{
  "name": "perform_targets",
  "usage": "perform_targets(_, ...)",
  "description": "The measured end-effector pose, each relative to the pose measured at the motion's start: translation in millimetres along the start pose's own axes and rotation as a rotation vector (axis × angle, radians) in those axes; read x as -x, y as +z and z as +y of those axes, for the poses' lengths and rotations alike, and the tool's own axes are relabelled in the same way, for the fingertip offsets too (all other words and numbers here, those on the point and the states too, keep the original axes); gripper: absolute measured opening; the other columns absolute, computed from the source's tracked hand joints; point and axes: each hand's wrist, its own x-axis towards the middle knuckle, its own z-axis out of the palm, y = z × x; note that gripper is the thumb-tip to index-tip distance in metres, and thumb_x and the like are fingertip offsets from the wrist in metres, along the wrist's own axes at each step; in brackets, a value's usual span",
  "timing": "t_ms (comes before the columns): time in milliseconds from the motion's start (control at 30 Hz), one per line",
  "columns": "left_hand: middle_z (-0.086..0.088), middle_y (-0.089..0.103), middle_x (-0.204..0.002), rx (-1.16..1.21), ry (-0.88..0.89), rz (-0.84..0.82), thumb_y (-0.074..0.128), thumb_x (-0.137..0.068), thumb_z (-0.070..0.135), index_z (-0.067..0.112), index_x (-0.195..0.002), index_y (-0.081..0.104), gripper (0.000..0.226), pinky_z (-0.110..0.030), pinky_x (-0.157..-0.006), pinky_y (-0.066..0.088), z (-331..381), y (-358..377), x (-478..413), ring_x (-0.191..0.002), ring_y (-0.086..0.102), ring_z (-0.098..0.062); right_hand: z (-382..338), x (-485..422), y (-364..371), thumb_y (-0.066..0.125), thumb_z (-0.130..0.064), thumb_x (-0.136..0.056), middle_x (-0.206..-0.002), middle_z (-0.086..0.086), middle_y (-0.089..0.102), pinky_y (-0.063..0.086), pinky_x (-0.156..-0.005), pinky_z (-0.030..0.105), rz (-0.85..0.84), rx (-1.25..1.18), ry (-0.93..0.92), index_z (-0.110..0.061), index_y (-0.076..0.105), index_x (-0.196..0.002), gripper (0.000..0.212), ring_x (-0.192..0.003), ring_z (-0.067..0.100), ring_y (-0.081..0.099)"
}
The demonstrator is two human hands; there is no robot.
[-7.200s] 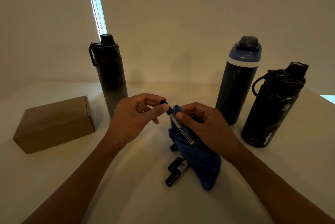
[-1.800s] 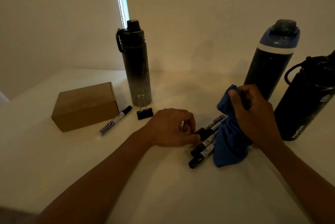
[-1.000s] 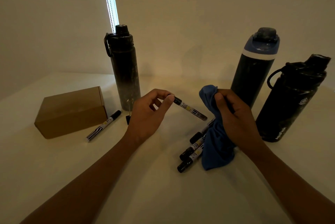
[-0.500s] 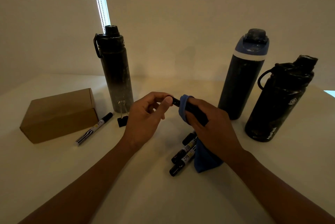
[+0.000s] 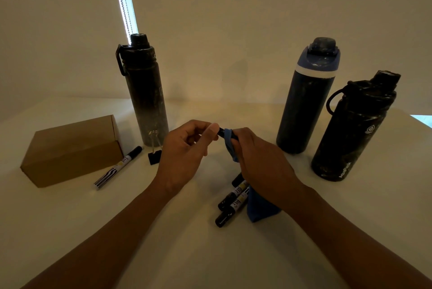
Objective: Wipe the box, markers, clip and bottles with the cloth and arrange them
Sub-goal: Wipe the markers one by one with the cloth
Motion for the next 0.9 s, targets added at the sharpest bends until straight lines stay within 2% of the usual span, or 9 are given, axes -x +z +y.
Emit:
perform_targets(133,0.01,0.074,-0.087,0.005,0.012,0.012,0.06,-0.099,0.043,0.018,-0.111,0.074,0.031,-0.02,-0.063,0.053,0.5,-1.8,-1.0,-0.065,0.061,-0.008,0.7,1.8,-2.0,0.036,-0.025,-0.107,-0.115,0.006,0.061,0.049,-0.067,0.04,-0.032,0.012,0.01,-0.014,0.045,-0.133,0.029,-0.089,0.028,0.064)
perform_targets(233,0.01,0.07,-0.078,0.038,0.004,0.06,0.06,-0.101,0.038,0.015,-0.108,0.074,0.028,-0.018,-0.061,0.049,-0.3,-12.3,-7.3,-0.063,0.056,-0.009,6.0,3.6,-5.2,0.031,-0.028,-0.109,-0.114,0.005,0.061,0.045,-0.067,0.037,-0.055,0.014,0.035,-0.015,0.044,-0.132,0.03,-0.087,0.026,0.062)
perform_targets(400,0.004,0.071,-0.081,0.04,0.026,0.055,0.06,-0.103,0.034,0.013,-0.108,0.075,0.026,-0.023,-0.064,0.051,-1.1,-20.5,-10.7,-0.065,0.056,-0.014,8.0,6.9,-6.6,0.022,-0.041,-0.108,-0.085,-0.004,0.056,0.049,-0.064,0.041,-0.068,-0.042,0.061,-0.023,0.04,-0.119,0.027,-0.071,0.02,0.059)
perform_targets(500,0.006,0.071,-0.084,0.02,0.042,0.008,0.058,-0.104,0.034,0.013,-0.114,0.073,0.027,-0.024,-0.065,0.052,-2.1,-22.0,-11.0,-0.067,0.057,-0.014,8.6,7.3,-7.8,0.024,-0.047,-0.107,-0.073,-0.002,0.058,0.051,-0.062,0.043,-0.093,-0.163,0.074,-0.026,0.04,-0.109,0.026,-0.063,0.021,0.059)
perform_targets(667,0.015,0.072,-0.09,-0.103,0.097,-0.05,0.058,-0.101,0.043,0.02,-0.116,0.072,0.031,-0.032,-0.067,0.059,-1.3,-17.2,-9.9,-0.07,0.063,-0.015,5.0,5.8,-7.5,0.028,-0.049,-0.106,-0.073,-0.003,0.059,0.052,-0.062,0.044,-0.077,-0.197,0.048,-0.026,0.041,-0.109,0.026,-0.062,0.019,0.06)
perform_targets(767,0.013,0.074,-0.096,-0.122,0.097,-0.066,0.057,-0.1,0.048,0.023,-0.116,0.072,0.033,-0.034,-0.071,0.062,-1.9,-11.9,-9.2,-0.074,0.066,-0.016,0.9,2.6,-7.1,0.026,-0.049,-0.107,-0.074,-0.001,0.06,0.053,-0.063,0.046,-0.063,-0.194,0.035,-0.025,0.041,-0.11,0.028,-0.063,0.022,0.06)
perform_targets(867,0.01,0.072,-0.089,-0.1,0.082,-0.039,0.056,-0.1,0.048,0.022,-0.114,0.072,0.033,-0.037,-0.07,0.059,-3.6,-16.0,-10.6,-0.07,0.062,-0.016,2.3,1.6,-7.8,0.024,-0.05,-0.107,-0.075,0.0,0.06,0.053,-0.063,0.047,-0.062,-0.182,0.03,-0.025,0.041,-0.11,0.031,-0.064,0.023,0.061)
perform_targets(900,0.007,0.07,-0.085,-0.066,0.074,-0.021,0.057,-0.102,0.045,0.021,-0.113,0.073,0.031,-0.039,-0.07,0.056,-4.1,-19.5,-11.9,-0.07,0.06,-0.022,3.9,2.5,-8.2,0.024,-0.05,-0.107,-0.075,0.0,0.06,0.052,-0.063,0.047,-0.067,-0.179,0.033,-0.025,0.041,-0.111,0.031,-0.064,0.023,0.061)
